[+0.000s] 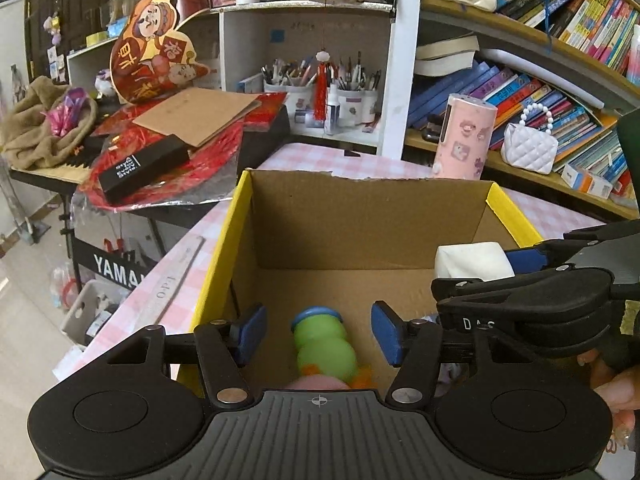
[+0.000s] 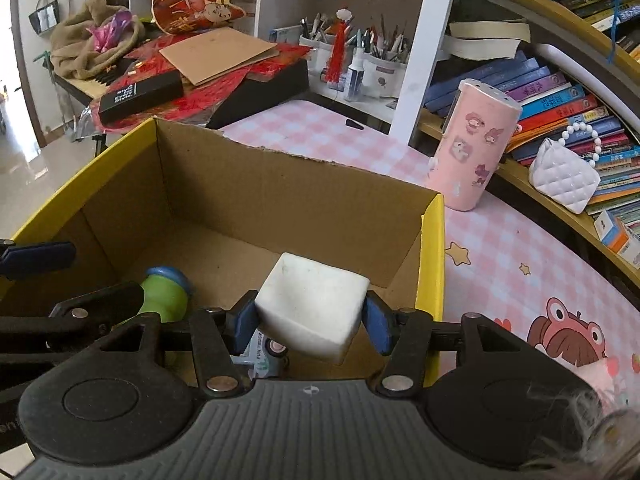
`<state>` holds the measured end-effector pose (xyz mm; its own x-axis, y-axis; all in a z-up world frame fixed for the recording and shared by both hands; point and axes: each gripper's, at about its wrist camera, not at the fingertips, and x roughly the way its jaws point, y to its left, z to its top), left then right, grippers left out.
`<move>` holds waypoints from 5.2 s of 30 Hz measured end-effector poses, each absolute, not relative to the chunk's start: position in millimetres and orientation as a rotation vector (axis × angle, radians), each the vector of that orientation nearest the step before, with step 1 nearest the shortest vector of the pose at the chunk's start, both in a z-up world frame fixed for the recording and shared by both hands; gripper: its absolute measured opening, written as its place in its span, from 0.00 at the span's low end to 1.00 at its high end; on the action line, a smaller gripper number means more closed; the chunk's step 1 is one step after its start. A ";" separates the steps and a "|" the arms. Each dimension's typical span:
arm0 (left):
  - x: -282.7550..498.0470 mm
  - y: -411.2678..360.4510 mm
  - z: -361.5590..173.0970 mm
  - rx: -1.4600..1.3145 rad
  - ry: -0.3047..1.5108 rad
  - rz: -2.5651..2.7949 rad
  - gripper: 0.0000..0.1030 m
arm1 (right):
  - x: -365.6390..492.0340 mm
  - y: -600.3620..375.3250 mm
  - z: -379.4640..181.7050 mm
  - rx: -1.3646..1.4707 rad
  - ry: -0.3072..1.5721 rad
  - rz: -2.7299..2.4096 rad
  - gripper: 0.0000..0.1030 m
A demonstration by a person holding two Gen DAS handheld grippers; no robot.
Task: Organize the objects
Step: 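Open both tools to drop the heart and foam block into the box, then withdraw both tools from the box toward the pink plush pig, then grasp the black binder clip with left tool while right tool grasps the white card box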
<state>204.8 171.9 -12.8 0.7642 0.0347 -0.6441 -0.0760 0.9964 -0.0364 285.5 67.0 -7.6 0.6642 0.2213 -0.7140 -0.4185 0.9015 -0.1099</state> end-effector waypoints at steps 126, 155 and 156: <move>243.2 -109.3 -64.2 -0.067 0.818 -0.159 0.21 | 185.8 -269.7 -48.1 0.028 0.773 -0.026 0.68; 196.5 -93.2 -48.6 -0.208 0.834 -0.304 0.46 | 159.9 -233.7 -55.5 0.014 0.836 0.228 0.68; 195.1 -89.4 -46.9 -0.219 0.830 -0.294 0.46 | 160.8 -230.3 -54.2 0.010 0.824 0.244 0.68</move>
<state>195.1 -89.4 -46.9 0.6386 -0.3398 -0.6905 0.1704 0.9374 -0.3037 160.8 -230.3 -54.2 0.6532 0.2191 -0.7248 -0.2117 0.9719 0.1030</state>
